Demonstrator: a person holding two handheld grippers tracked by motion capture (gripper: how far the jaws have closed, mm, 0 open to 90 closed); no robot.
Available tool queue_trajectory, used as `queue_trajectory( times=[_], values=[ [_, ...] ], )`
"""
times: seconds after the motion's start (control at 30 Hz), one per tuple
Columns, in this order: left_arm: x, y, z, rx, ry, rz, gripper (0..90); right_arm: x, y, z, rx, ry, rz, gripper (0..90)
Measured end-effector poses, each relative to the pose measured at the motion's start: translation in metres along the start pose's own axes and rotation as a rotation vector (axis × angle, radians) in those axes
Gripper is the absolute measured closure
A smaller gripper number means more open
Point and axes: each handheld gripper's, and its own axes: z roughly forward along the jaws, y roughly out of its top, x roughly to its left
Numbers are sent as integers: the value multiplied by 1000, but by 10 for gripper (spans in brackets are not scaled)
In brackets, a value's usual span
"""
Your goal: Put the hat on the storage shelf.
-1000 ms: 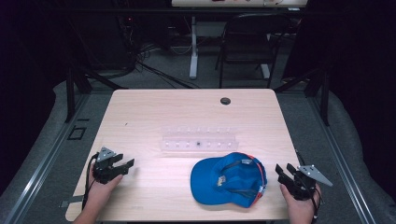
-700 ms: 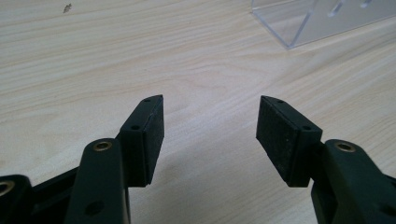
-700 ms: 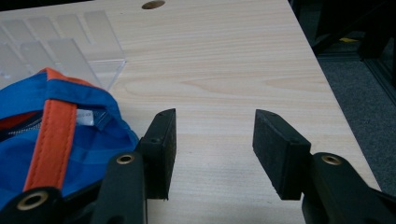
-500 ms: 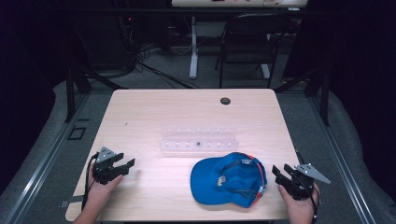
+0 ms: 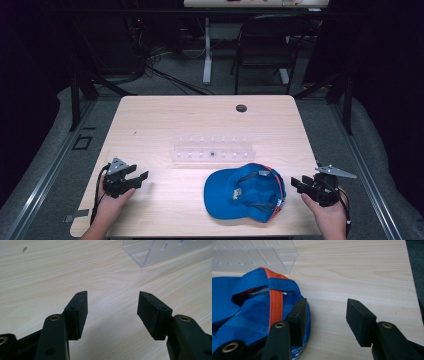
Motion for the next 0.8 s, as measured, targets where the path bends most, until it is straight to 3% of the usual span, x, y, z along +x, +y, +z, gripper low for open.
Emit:
queue_trajectory(
  times=[0.1, 0.2, 0.43, 0.53, 0.77, 0.8],
  values=[
    [-2, 0, 1, 10, -4, 6, 419, -1, 7, -2, 18, 12, -4, 516],
    [-5, 0, 2, 20, -11, 14, 419, -1, 19, -6, 87, 31, -9, 540],
    [-7, 0, 3, 22, -12, 19, 419, 3, 37, -9, 180, 85, 13, 571],
    [-6, 0, 3, 23, -9, 15, 419, 5, 46, -8, 211, 142, 32, 571],
    [-5, 1, 5, 28, 5, 9, 419, 11, 49, -3, 276, 212, 13, 568],
    [-6, 2, 6, 25, 4, 6, 419, 12, 49, -1, 298, 241, 14, 568]
  ],
)
